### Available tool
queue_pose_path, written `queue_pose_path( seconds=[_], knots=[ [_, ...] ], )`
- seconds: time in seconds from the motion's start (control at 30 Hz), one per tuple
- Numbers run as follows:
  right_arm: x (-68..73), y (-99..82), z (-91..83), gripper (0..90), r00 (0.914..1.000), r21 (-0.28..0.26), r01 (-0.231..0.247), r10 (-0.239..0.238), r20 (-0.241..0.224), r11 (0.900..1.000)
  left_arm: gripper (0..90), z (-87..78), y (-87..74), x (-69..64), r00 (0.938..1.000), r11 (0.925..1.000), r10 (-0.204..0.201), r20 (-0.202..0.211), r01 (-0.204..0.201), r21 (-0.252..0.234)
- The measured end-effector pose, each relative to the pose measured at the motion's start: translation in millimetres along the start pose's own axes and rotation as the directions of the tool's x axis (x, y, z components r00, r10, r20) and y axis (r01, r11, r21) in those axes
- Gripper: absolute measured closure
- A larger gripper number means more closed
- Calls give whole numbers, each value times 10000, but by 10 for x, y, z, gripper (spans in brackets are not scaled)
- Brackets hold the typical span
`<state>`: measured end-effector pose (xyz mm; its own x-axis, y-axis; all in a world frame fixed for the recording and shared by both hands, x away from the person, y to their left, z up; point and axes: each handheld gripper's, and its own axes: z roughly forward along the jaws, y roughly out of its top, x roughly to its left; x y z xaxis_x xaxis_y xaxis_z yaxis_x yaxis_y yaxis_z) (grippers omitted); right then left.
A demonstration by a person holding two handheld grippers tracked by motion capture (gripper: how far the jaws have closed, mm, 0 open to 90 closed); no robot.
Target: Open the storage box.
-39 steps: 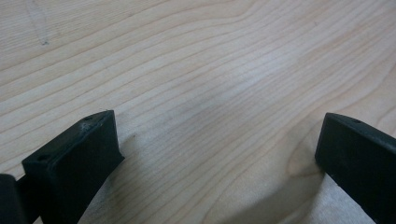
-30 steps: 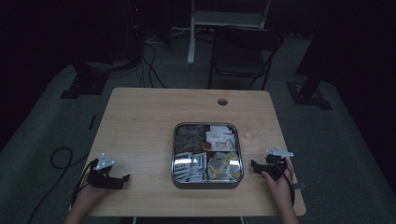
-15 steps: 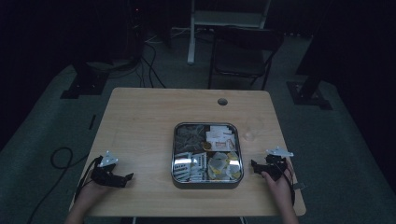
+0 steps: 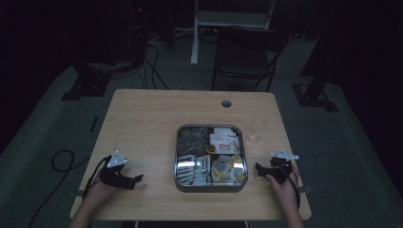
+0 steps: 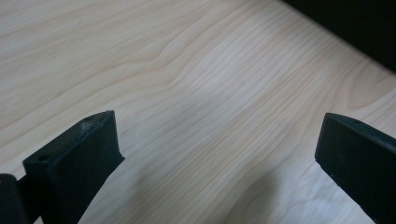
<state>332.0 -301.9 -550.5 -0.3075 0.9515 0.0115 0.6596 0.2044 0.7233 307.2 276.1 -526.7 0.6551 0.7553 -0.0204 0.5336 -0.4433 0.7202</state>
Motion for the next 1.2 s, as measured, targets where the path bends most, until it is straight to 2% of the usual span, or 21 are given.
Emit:
queue_pose_path(
  seconds=[0.27, 0.33, 0.4, 0.63, 0.77, 0.9, 1.2],
  knots=[
    [0, 0, 0, 117, 10000, -1, -2, 2, -1, 10000, 5, 71, 195, -114, 9980, 9987, 466, 429, -456, -247],
    [0, 0, 0, 117, 10000, -1, 0, 0, 0, 10000, 5, 82, 254, -163, 9965, 9973, 688, 481, -674, -306],
    [1, 0, 0, 117, 10000, 1, -7, 7, 1, 10000, 5, 95, 338, -222, 9930, 9946, 969, 675, -941, -435],
    [0, 0, 0, 117, 10000, -1, 6, -6, 1, 10000, 5, 140, 475, -303, 9859, 9894, 1385, 936, -1336, -570],
    [-1, 0, 0, 117, 10000, 1, 8, -8, 2, 10000, 6, 153, 592, -370, 9786, 9842, 1684, 1180, -1603, -752],
    [-1, 0, 0, 117, 10000, 0, 8, -8, 3, 10000, 6, 148, 645, -382, 9759, 9846, 1613, 1469, -1489, -918],
    [0, 0, 0, 117, 10000, -1, -3, 3, -1, 10000, 6, 137, 816, -462, 9652, 9777, 1961, 1729, -1789, -1104]
  ],
)
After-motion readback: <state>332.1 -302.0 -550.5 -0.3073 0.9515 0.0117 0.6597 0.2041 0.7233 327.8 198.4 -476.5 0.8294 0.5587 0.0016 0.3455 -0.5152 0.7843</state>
